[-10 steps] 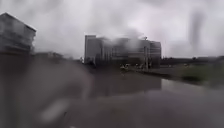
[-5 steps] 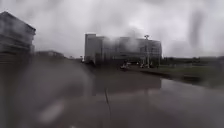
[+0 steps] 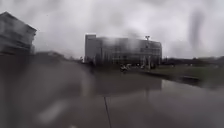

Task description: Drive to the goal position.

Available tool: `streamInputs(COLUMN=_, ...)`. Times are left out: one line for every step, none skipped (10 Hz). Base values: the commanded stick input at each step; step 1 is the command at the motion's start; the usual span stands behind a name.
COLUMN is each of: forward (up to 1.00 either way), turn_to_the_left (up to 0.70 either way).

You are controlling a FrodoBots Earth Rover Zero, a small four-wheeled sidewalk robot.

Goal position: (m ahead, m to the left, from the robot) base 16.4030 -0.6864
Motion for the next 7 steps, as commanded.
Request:
streamInputs(forward=0.70, turn_to_the_left=0.07)
streamInputs(forward=0.70, turn_to_the_left=0.26)
streamInputs(forward=0.70, turn_to_the_left=0.35)
streamInputs(forward=0.70, turn_to_the_left=0.35)
streamInputs(forward=0.70, turn_to_the_left=0.35)
streamInputs(forward=0.70, turn_to_the_left=0.06)
streamInputs(forward=0.70, turn_to_the_left=0.00)
